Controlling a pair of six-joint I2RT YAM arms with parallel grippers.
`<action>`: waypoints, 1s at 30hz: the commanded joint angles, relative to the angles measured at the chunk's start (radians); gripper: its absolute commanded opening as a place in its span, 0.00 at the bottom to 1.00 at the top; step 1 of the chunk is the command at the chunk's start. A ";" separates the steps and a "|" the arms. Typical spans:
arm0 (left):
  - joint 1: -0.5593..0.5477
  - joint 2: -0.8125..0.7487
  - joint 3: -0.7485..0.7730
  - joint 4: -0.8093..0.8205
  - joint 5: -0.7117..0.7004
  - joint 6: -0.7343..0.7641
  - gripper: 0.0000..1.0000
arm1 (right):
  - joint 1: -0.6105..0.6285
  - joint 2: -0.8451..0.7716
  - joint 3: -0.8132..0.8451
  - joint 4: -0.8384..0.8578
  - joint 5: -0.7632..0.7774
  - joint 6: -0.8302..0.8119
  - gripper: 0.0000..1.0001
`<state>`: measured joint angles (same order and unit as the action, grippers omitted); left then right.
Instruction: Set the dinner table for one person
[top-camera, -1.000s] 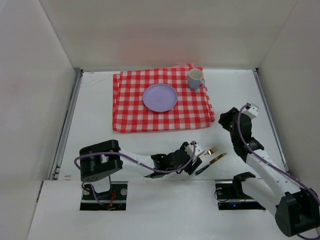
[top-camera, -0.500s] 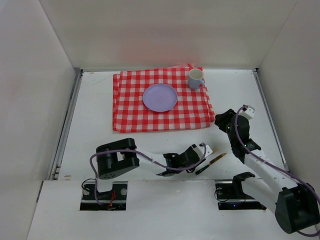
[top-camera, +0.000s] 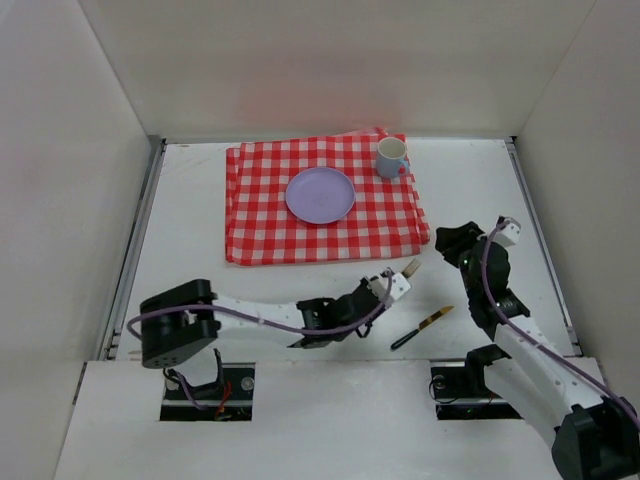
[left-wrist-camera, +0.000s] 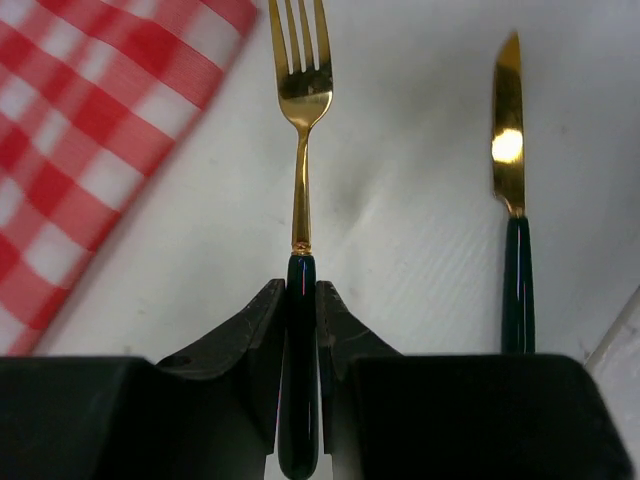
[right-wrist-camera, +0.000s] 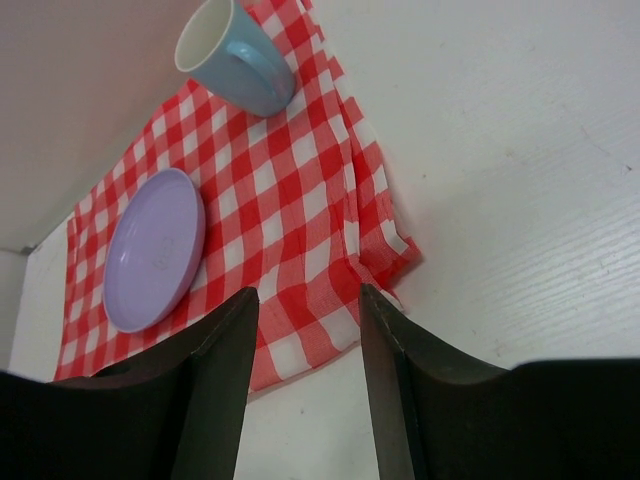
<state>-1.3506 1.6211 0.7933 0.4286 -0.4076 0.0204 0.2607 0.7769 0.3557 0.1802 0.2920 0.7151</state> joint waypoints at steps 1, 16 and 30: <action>0.060 -0.174 -0.031 0.035 -0.100 -0.023 0.09 | -0.010 -0.048 -0.011 0.047 0.030 0.014 0.51; 0.830 -0.097 0.001 0.029 -0.034 -0.237 0.08 | 0.061 0.156 0.037 0.088 0.042 -0.008 0.52; 0.919 0.164 0.139 -0.041 -0.068 -0.105 0.09 | 0.091 0.226 0.060 0.097 0.033 -0.017 0.51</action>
<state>-0.4366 1.7840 0.8841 0.3943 -0.4610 -0.1299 0.3428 1.0035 0.3714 0.2100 0.3161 0.7105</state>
